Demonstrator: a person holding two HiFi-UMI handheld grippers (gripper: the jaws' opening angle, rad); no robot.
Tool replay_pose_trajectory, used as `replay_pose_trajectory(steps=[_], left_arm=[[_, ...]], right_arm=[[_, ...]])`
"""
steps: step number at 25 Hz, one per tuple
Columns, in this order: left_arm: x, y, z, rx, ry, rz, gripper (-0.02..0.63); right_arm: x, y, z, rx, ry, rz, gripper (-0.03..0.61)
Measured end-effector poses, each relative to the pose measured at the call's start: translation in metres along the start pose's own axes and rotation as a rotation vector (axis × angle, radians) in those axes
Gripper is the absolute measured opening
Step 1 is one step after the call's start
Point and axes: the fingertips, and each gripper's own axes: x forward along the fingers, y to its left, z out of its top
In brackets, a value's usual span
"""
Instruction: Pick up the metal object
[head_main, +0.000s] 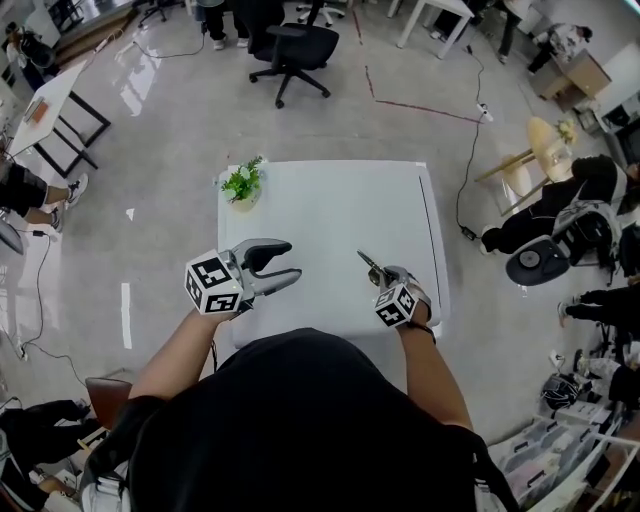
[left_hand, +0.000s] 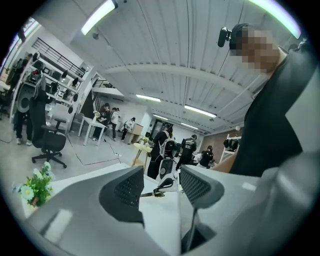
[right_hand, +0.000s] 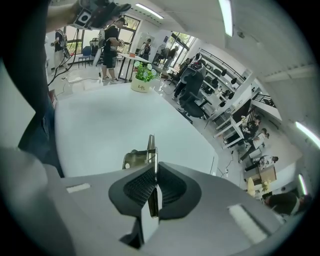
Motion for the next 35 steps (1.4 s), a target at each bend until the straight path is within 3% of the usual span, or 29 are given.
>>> replay_pose_trajectory(steps=[7, 35], left_arm=[[-0.009, -0.022, -0.002, -0.009, -0.015, -0.029, 0.229], [-0.06, -0.085, -0.002, 0.094, 0.028, -0.102, 0.228]], right_arm=[[-0.034, 0.002, -0.002, 0.05, -0.018, -0.048, 0.032], [-0.165, 0.021, 0.027, 0.25, -0.179, -0.202, 0.032]])
